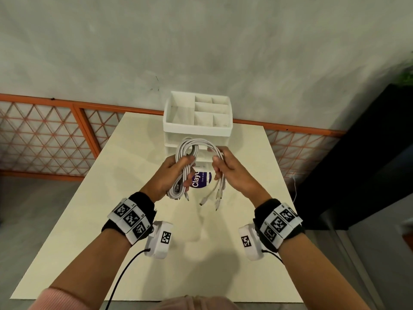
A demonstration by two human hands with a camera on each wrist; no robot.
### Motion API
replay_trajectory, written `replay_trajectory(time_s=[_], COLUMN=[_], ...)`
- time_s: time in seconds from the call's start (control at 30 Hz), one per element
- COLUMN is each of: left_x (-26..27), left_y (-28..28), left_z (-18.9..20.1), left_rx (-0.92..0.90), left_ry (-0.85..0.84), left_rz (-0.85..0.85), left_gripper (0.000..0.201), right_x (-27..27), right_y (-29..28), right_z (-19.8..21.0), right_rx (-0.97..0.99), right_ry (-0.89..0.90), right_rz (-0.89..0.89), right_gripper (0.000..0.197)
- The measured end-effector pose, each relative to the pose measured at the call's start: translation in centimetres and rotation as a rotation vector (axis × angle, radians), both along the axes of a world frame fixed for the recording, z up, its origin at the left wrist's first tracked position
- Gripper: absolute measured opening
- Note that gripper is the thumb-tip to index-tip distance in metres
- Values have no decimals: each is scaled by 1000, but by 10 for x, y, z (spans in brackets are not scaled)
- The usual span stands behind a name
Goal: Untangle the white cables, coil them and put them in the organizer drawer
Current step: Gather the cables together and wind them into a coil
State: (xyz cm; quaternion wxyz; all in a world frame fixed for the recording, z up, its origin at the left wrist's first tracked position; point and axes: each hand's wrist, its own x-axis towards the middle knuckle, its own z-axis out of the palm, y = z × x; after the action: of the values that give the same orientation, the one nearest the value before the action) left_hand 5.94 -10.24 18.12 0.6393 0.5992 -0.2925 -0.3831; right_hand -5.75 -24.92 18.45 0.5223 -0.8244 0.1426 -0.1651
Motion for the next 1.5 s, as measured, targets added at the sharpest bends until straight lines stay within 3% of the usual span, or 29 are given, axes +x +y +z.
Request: replay_trajectory(time_s=[0.13, 0.27, 0.57, 0.73, 0.97, 1.17, 1.33, 1.4, 1.5], left_x=[1, -2, -13, -16, -12, -13, -9, -10, -8], left_y=[-5, -10, -14, -15, -19, -19, -18, -18, -18], left_z=[1, 0, 7, 7, -1, -2, 0, -1, 0], left_rx=[-57, -95, -167, -196, -185, -183, -161, -168, -171], left_ry=[45, -51, -177, -124, -15, 60, 50, 56, 62], left_rz=[56, 36, -43, 8, -55, -9, 89, 125, 148], left_gripper=[28, 31, 24, 27, 40, 30, 21, 22, 17], right_x=[4, 14, 17, 20, 12, 11, 6, 5, 5], right_y=[12, 22, 33, 32, 24, 23, 15, 9, 0], right_z=[-2, 1, 12, 20, 31, 27, 16, 12, 13], right_rx=[110, 170, -22, -25, 54, 90, 104, 110, 8], right_ry=[-172, -88, 32, 94, 246, 239, 239, 286, 349], right_rz=[-133, -121, -92, -63, 24, 87, 107, 109, 130], right_gripper=[42, 43, 43, 46, 52, 57, 76, 64, 27])
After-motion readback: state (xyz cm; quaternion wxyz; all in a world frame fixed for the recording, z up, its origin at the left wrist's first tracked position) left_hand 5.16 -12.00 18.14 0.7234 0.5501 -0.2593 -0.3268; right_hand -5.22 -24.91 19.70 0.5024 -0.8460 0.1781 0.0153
